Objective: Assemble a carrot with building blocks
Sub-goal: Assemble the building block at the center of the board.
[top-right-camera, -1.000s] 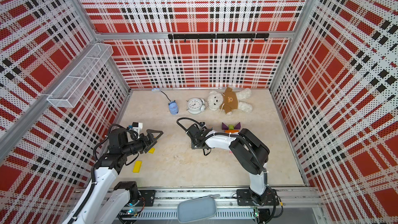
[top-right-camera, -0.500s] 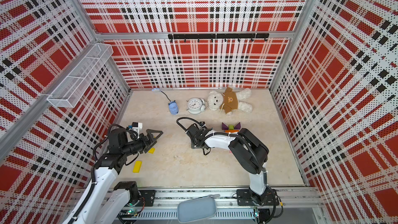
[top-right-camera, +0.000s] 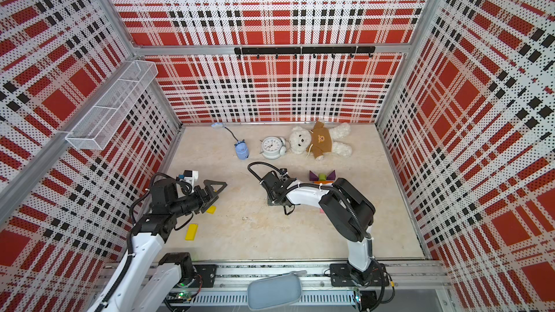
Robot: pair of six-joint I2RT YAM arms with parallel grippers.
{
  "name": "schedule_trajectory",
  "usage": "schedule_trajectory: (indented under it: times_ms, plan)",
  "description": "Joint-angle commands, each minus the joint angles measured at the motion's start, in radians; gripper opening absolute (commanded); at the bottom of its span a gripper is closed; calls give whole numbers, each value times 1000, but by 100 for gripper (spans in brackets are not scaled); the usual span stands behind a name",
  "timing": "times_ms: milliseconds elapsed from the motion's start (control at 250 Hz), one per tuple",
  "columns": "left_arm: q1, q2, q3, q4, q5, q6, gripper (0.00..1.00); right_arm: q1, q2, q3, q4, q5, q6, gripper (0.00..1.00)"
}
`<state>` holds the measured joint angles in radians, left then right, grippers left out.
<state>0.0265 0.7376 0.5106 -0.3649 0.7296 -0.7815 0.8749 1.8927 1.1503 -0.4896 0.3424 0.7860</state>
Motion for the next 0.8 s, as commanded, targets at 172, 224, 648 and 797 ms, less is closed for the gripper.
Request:
schedule_trajectory:
  times_ms: [172,224,648,797]
  plan:
    - [7,-7,-15,30,13,-6,100,-5,48,11,-2,6,-1,95]
    - [6,-7,-14,30,14,-7,100,-4,49,11,-3,4,-2,95]
    - [7,-7,-16,31,14,-7,99,-4,37,24,-21,11,-40,100]
    - [7,-8,-16,32,15,-7,100,-3,5,16,-17,-3,-65,100]
